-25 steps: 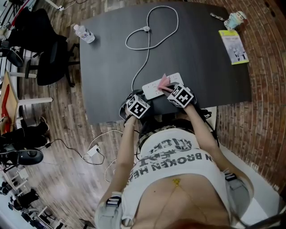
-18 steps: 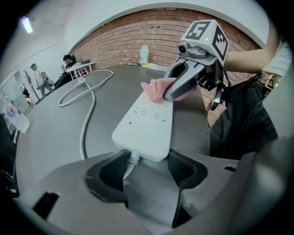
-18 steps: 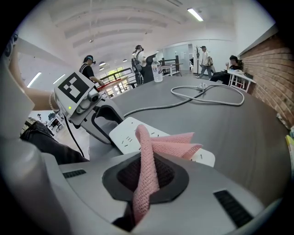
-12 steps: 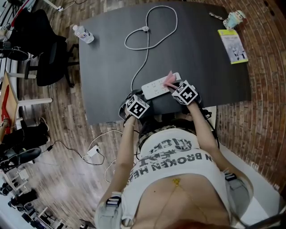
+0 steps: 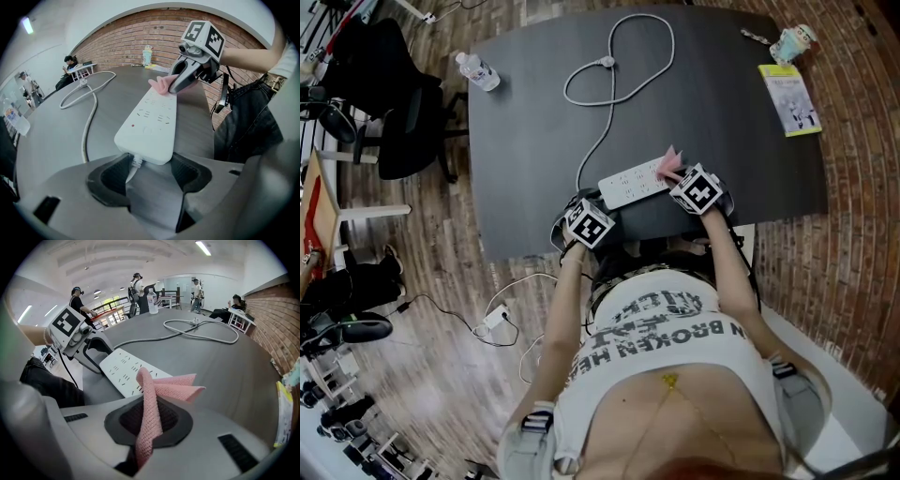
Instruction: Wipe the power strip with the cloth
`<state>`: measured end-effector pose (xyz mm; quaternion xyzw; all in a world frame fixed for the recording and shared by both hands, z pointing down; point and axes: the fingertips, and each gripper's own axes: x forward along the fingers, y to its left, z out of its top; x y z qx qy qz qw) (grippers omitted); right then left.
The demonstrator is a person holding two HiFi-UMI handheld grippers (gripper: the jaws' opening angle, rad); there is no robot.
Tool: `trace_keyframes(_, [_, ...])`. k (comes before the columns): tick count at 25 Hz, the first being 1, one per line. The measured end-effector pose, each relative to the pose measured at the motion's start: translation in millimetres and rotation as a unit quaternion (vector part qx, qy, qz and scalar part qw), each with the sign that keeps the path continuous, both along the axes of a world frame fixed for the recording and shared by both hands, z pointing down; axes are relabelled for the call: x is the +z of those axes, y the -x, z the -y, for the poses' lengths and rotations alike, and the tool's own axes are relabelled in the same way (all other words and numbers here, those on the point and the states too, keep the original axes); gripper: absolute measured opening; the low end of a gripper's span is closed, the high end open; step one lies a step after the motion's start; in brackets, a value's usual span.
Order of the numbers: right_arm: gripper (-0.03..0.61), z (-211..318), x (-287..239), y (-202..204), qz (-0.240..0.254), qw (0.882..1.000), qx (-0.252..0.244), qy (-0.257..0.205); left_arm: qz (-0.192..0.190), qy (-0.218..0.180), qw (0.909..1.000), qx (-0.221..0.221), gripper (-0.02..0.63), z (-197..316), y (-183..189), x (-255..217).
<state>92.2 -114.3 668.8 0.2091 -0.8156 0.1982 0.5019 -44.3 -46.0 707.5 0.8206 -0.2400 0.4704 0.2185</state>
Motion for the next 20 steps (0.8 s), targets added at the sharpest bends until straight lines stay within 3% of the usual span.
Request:
trace_keyframes(6, [0.017,7,1,-23,-0.023,1.0,0.021,0.003,0.0,0.0,1.0,0.0,0.265,0,-1,0])
trace_keyframes(20, [0.017,5,1,-22,-0.03,0.999,0.02,-0.007,0.001,0.0,1.0,-0.001,0.265,0,-1,1])
